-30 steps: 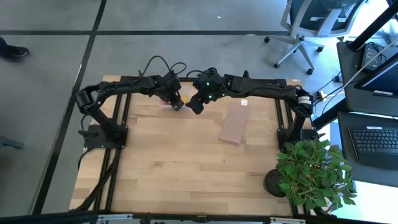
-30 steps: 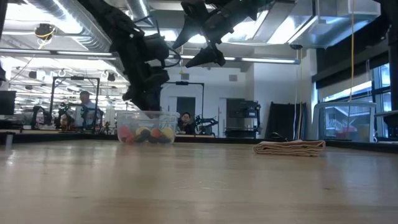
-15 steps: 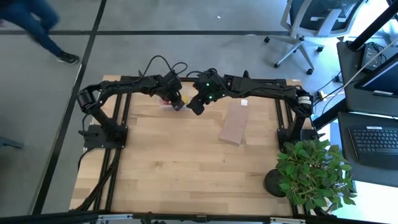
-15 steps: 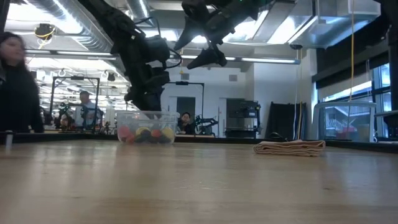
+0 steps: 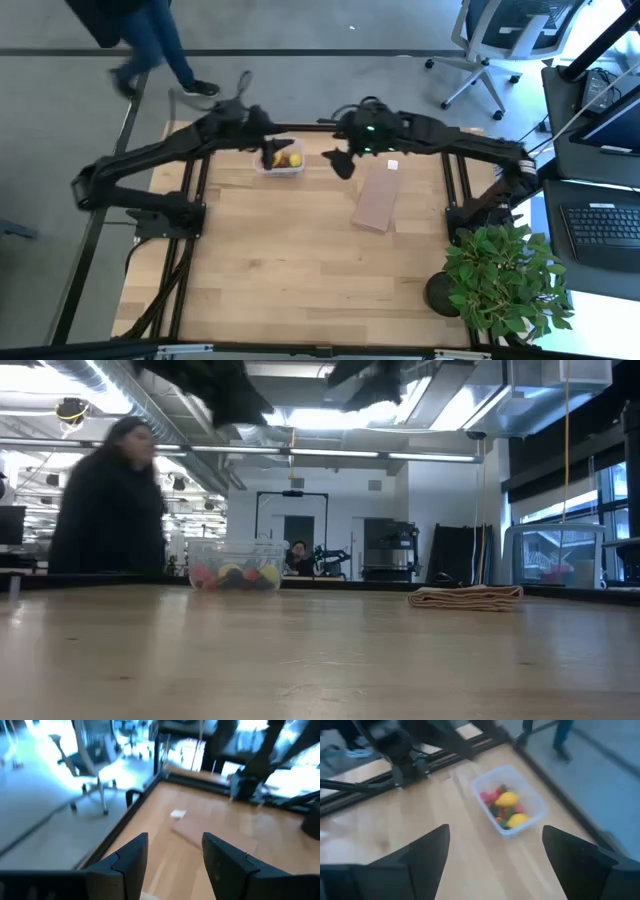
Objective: Pick and placing Produce into tupperware
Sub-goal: Return to Home Position
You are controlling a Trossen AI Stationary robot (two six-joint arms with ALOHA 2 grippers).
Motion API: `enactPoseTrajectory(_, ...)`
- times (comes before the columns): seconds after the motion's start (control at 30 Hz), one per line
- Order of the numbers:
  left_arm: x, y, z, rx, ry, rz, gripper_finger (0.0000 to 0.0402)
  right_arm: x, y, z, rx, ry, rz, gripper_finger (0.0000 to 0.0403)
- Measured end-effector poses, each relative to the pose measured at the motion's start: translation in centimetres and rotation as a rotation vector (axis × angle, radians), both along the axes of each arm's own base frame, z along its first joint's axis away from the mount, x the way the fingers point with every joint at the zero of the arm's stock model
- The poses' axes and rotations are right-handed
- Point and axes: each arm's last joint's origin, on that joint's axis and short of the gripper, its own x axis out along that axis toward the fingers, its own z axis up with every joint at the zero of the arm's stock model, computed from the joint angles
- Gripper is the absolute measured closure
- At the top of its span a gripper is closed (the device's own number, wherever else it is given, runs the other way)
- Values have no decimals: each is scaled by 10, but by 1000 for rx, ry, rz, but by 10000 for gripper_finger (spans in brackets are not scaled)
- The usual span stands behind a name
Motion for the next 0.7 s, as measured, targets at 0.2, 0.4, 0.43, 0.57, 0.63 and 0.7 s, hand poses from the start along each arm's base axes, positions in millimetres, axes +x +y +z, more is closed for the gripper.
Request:
enactPoseTrajectory(0.2,-58,-42,3,70,-156,-38,224,-58,30,17,-116,-14,-51,85)
enactPoseTrajectory(0.4,-107,-71,-4,139,-313,-62,231,-124,52,-17,-162,-223,-23,85)
enactPoseTrajectory(0.43,-113,-74,-5,152,-339,-60,232,-135,53,-24,-167,-261,-19,85)
enactPoseTrajectory(0.57,-129,-82,-21,153,-441,-55,228,-171,59,-50,-176,-423,-14,85)
enactPoseTrajectory(0.63,-134,-84,-33,151,-501,-55,225,-184,61,-62,-167,-488,-12,85)
enactPoseTrajectory(0.7,-135,-85,-44,165,-557,-56,224,-197,62,-74,-138,-538,-22,85)
